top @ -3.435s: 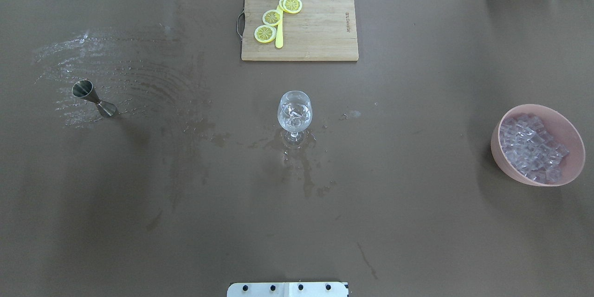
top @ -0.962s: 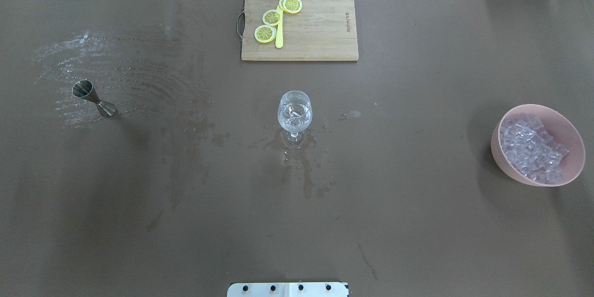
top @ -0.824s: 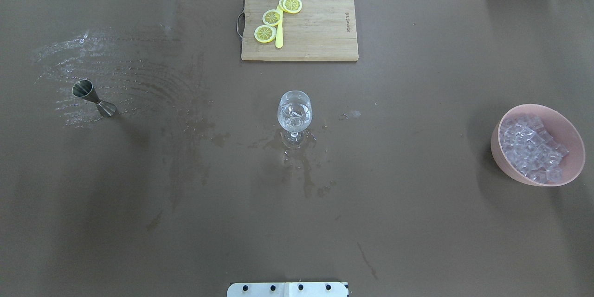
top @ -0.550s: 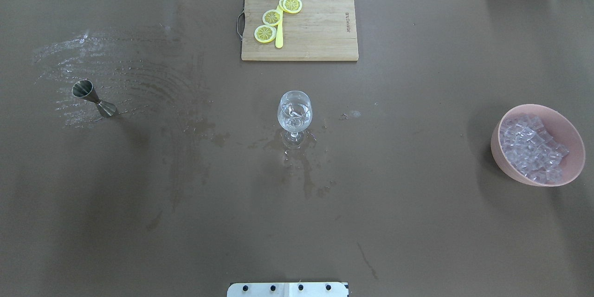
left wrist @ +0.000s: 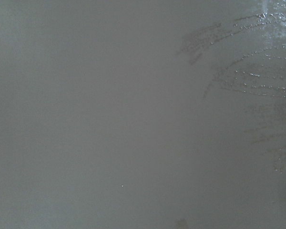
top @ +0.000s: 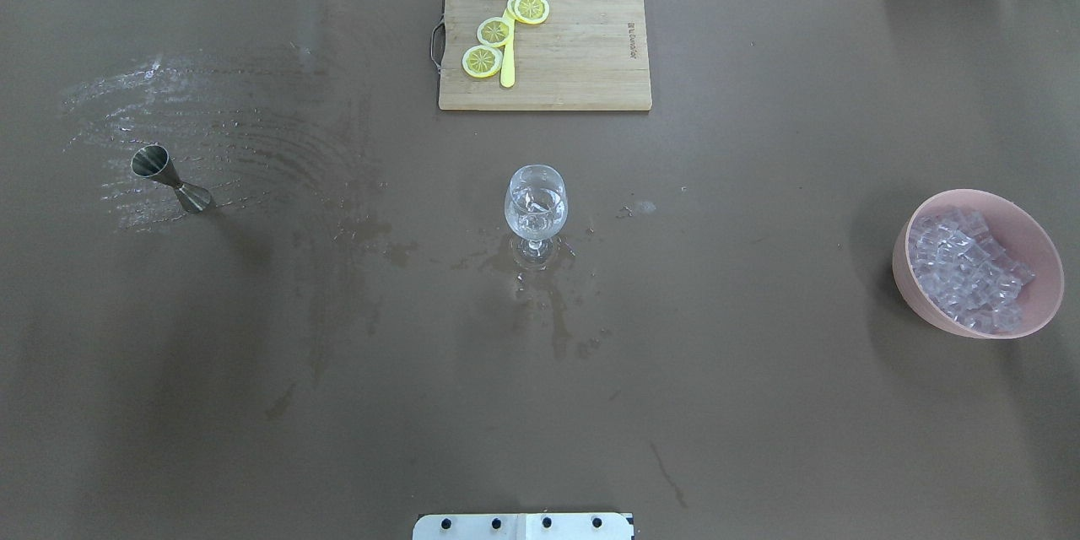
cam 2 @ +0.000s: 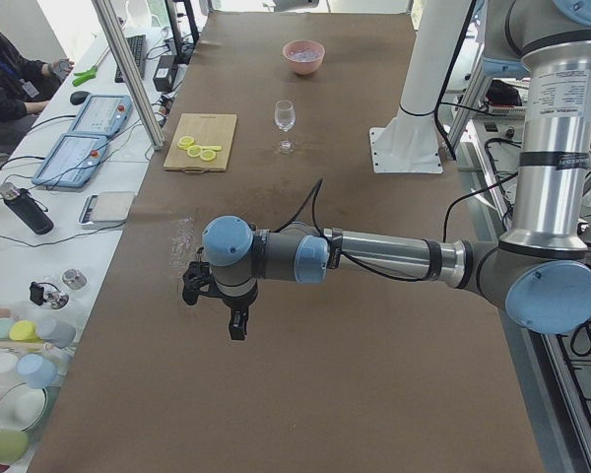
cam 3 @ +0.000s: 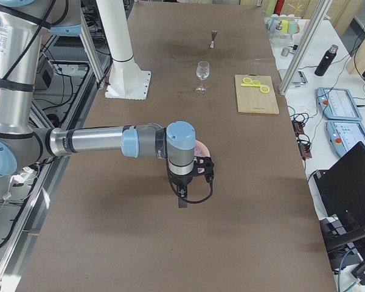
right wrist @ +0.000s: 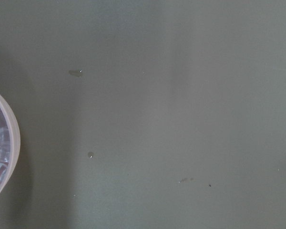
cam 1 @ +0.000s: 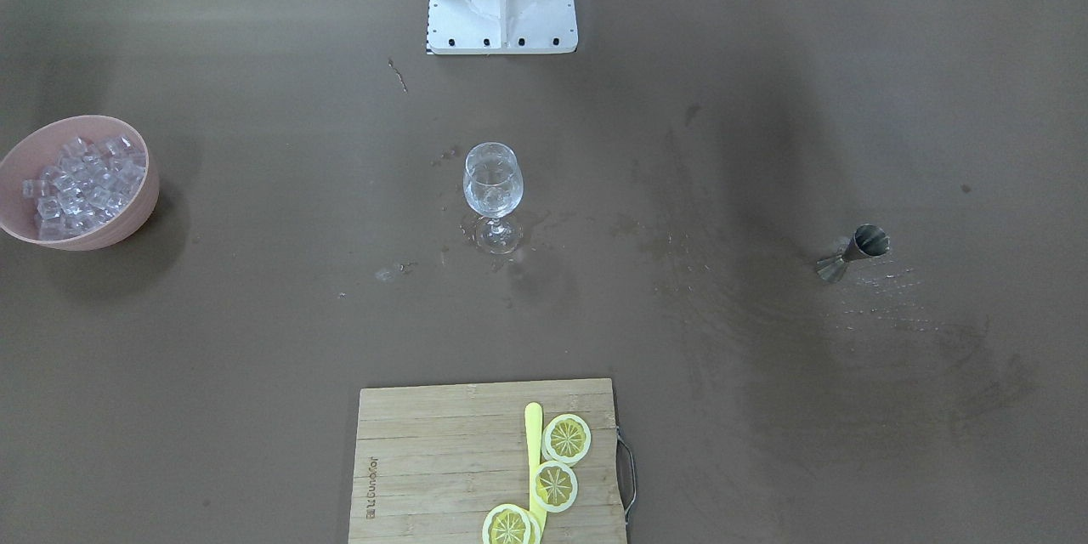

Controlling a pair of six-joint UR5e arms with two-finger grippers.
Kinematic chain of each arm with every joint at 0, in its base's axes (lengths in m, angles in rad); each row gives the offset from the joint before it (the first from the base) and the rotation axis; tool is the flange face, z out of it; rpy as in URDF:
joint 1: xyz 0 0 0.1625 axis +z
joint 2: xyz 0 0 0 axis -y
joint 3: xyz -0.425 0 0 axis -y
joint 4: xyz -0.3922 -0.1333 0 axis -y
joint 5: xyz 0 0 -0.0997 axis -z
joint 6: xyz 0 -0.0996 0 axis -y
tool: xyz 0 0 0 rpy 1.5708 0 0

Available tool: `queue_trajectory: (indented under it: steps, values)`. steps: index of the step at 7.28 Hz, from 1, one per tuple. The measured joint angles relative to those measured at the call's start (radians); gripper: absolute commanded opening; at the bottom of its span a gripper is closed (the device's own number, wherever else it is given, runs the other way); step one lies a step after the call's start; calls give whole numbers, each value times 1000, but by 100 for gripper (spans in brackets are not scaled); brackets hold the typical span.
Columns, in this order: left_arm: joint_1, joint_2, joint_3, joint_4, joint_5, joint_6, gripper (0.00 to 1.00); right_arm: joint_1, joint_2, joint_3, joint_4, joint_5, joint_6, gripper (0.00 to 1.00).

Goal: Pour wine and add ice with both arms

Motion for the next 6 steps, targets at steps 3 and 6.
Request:
queue_trajectory:
  steps: [3, 6]
  values:
    - [1, -1, 16, -1, 3, -6, 98, 0, 0, 4, 0, -1, 0, 100]
    - [1, 0, 27, -1, 1, -8, 98, 0, 0, 6, 0, 0, 0, 100]
